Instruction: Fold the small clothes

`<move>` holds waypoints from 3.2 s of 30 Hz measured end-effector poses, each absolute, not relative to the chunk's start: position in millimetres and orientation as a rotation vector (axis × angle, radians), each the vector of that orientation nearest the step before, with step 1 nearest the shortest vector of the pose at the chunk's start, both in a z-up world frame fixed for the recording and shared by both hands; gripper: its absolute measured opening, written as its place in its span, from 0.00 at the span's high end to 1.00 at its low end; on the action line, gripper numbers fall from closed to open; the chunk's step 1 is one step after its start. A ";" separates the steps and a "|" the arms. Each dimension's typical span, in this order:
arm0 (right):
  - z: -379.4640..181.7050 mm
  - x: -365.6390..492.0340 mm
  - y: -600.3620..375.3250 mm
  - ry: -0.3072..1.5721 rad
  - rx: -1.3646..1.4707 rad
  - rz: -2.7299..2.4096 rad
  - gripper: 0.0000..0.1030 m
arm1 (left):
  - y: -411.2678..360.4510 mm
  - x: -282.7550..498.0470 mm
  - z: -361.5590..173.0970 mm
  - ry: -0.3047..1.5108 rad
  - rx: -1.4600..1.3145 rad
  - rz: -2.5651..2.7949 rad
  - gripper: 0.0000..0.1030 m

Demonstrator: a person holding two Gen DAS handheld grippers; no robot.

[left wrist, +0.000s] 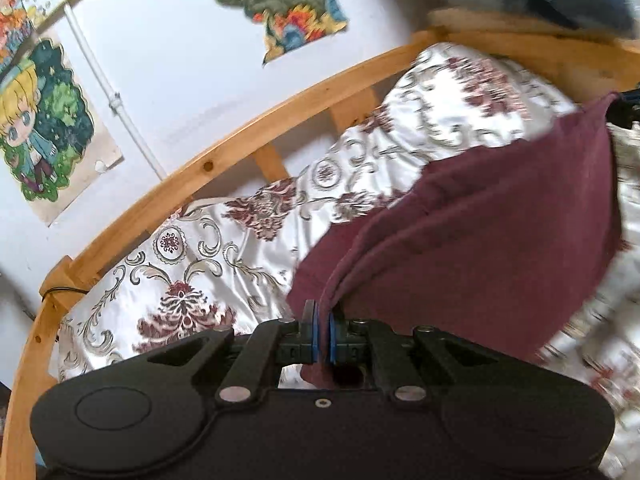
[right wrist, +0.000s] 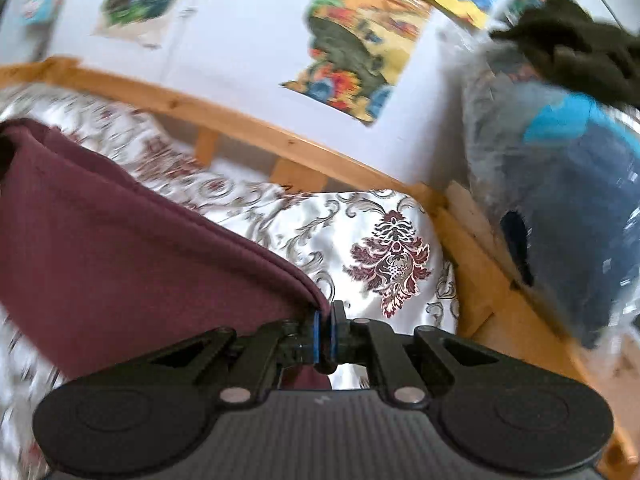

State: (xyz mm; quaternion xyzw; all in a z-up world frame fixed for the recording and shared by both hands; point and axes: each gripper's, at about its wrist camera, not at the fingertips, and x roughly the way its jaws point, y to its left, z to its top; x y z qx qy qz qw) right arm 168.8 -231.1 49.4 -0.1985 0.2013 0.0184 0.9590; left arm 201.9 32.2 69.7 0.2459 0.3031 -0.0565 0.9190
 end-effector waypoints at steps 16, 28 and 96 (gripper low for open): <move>-27.8 312.8 -229.1 0.415 -0.296 0.089 0.93 | 67.9 364.1 -19.2 0.794 0.216 0.001 0.94; -51.3 335.9 -251.4 0.491 -0.218 0.056 0.53 | 91.5 394.6 -47.2 0.845 0.037 0.039 0.68; -73.3 196.7 -153.0 0.387 -0.273 0.102 0.00 | 108.5 224.1 -69.8 0.559 -0.062 0.074 0.01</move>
